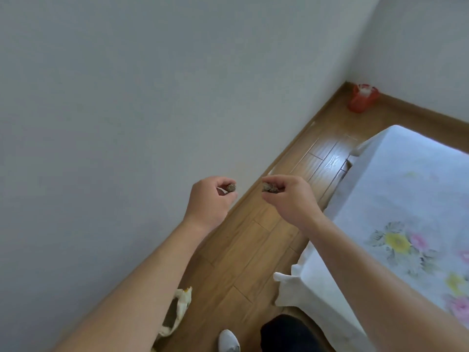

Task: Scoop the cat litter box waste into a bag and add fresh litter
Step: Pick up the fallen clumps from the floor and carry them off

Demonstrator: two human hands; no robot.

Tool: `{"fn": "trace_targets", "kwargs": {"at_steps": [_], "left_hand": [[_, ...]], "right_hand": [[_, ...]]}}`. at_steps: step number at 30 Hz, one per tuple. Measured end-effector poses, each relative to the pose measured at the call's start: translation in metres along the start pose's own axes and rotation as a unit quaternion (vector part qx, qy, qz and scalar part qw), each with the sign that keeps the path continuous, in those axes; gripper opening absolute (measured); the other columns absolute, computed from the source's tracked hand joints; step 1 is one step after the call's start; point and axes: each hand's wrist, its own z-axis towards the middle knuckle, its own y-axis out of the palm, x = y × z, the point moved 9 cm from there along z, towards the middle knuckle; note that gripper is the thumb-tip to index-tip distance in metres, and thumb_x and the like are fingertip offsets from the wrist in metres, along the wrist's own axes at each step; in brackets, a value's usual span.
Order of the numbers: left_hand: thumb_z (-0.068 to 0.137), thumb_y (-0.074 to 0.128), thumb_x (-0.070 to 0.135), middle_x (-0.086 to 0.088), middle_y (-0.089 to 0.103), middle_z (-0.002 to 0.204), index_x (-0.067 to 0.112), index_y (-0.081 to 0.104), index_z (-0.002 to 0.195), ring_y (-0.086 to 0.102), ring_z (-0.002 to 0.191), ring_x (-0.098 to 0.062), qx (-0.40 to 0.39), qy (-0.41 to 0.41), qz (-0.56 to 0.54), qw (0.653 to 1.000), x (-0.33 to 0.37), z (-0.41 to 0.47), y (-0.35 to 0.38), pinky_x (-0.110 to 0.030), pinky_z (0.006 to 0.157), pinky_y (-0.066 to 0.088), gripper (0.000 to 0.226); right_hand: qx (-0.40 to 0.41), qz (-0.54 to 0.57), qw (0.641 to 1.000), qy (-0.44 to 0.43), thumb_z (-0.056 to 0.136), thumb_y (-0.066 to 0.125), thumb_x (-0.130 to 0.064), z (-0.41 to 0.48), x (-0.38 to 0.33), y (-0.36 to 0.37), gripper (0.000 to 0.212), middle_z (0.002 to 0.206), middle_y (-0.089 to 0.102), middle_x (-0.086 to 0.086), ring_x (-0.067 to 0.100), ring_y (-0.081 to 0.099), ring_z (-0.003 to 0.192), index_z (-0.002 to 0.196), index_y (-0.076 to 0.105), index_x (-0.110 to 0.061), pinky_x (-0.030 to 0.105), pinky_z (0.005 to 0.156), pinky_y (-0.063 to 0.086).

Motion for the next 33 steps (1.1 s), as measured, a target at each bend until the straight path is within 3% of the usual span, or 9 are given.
{"fn": "trace_targets", "kwargs": {"at_steps": [8, 11, 15, 19, 28, 33], "left_hand": [[0.083, 0.076, 0.01, 0.009, 0.069, 0.079, 0.018, 0.076, 0.099, 0.059, 0.063, -0.008, -0.074, 0.054, 0.0, 0.996, 0.06, 0.111, 0.073, -0.021, 0.068, 0.05, 0.018], [0.083, 0.076, 0.011, 0.009, 0.069, 0.079, 0.018, 0.076, 0.099, 0.06, 0.063, -0.008, -0.085, 0.062, 0.002, 0.994, 0.081, 0.152, 0.097, -0.021, 0.068, 0.05, 0.018], [0.083, 0.075, 0.01, 0.01, 0.068, 0.079, 0.018, 0.076, 0.099, 0.059, 0.061, -0.005, -0.088, 0.064, -0.005, 0.994, 0.106, 0.202, 0.115, -0.018, 0.066, 0.048, 0.018], [0.084, 0.075, 0.009, 0.01, 0.069, 0.081, 0.018, 0.075, 0.101, 0.059, 0.062, -0.005, -0.1, 0.066, 0.004, 0.993, 0.121, 0.252, 0.127, -0.019, 0.067, 0.05, 0.02], [0.085, 0.074, 0.01, 0.01, 0.069, 0.084, 0.018, 0.075, 0.105, 0.061, 0.064, -0.003, -0.157, 0.112, 0.011, 0.981, 0.157, 0.37, 0.176, -0.01, 0.063, 0.046, 0.021], [0.084, 0.073, 0.008, 0.01, 0.069, 0.082, 0.021, 0.075, 0.1, 0.059, 0.062, -0.003, -0.208, 0.137, -0.006, 0.969, 0.199, 0.41, 0.23, -0.009, 0.06, 0.044, 0.021]], "right_hand": [[0.09, 0.008, 0.995, 0.03, 0.085, 0.073, -0.019, 0.087, 0.025, -0.086, 0.032, 0.109, 0.069, -0.005, 0.001, 0.064, 0.081, 0.115, 0.071, -0.028, 0.007, 0.051, 0.045], [0.107, 0.018, 0.993, 0.04, 0.086, 0.072, -0.018, 0.123, 0.029, -0.117, 0.031, 0.102, 0.07, -0.007, 0.006, 0.067, 0.078, 0.115, 0.071, -0.027, 0.011, 0.053, 0.052], [0.117, 0.019, 0.992, 0.047, 0.086, 0.072, -0.016, 0.171, 0.024, -0.149, 0.032, 0.09, 0.068, -0.015, 0.011, 0.065, 0.072, 0.116, 0.071, -0.025, 0.011, 0.054, 0.049], [0.133, 0.015, 0.99, 0.054, 0.087, 0.07, -0.015, 0.219, 0.018, -0.17, 0.03, 0.086, 0.066, -0.018, 0.011, 0.064, 0.07, 0.115, 0.071, -0.026, 0.025, 0.064, 0.057], [0.203, 0.055, 0.975, 0.077, 0.087, 0.07, -0.011, 0.311, 0.026, -0.204, 0.03, 0.091, 0.069, -0.01, 0.004, 0.063, 0.069, 0.115, 0.071, -0.021, 0.009, 0.051, 0.047], [0.254, 0.083, 0.959, 0.095, 0.088, 0.068, -0.009, 0.328, 0.037, -0.248, 0.031, 0.091, 0.066, -0.015, 0.003, 0.063, 0.073, 0.117, 0.071, -0.019, 0.006, 0.055, 0.049]]}}
